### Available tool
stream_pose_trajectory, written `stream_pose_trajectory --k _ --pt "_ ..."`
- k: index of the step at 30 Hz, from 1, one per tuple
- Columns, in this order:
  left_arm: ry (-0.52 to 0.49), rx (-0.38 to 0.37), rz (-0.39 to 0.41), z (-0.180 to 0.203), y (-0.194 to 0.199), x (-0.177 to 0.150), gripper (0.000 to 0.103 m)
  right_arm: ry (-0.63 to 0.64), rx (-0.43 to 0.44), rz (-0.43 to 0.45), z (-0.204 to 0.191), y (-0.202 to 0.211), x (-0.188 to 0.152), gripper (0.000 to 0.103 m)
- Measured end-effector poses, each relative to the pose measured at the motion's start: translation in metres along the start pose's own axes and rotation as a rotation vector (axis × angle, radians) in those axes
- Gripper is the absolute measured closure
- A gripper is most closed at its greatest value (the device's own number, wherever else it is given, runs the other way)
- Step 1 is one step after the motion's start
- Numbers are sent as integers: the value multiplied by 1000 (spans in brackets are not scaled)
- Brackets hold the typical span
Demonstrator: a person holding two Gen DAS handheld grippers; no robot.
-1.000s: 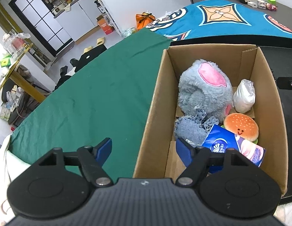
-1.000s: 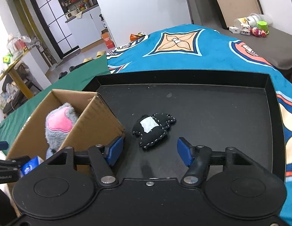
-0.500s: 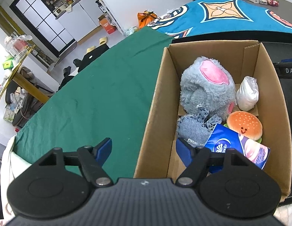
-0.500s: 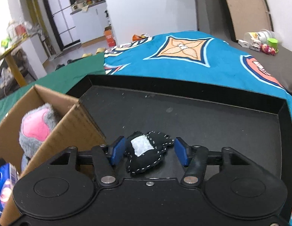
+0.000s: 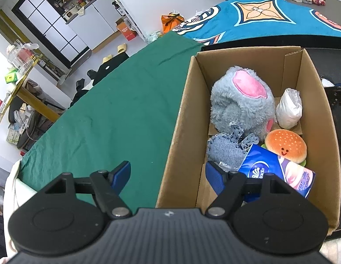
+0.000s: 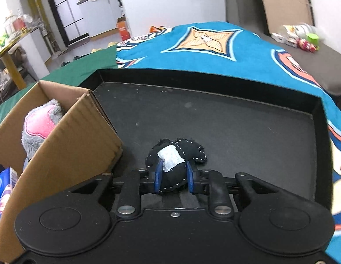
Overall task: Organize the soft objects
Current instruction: 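Close the right gripper on the black-and-white plush, then carry the black-and-white plush with the right gripper into the box and release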
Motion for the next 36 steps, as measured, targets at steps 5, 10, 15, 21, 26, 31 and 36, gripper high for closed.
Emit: stream_pose_trajectory --k 5,10,15,21,26,31,36 --pt "16 -10 10 -3 4 -1 30 -36 -13 8 4 19 -5 81" --pt "37 -28 26 -8 10 -1 30 -65 -33 26 7 39 -6 81" --pt "66 -54 42 -13 14 -1 30 -88 -44 44 6 60 -13 81" --pt "77 -84 50 -15 17 0 30 -120 -45 63 -5 82 -15 81" --pt "109 -124 61 -20 18 -1 30 -101 -42 82 -22 96 -14 81" --pt "139 -168 63 -25 17 -2 30 -86 -27 110 -37 112 -6 80" --pt "180 -214 57 -30 15 -4 33 -51 -3 129 -63 122 6 80"
Point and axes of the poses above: each gripper's, at about its wrist camera, not at the fingertips, and y roughly against the way its jaws point, z to its right, x to its top, the point moved 7 cm from there along -y, roughly the way its jaws point, and after that the axes turned 3 degrees about x, right-handed, at the moved point
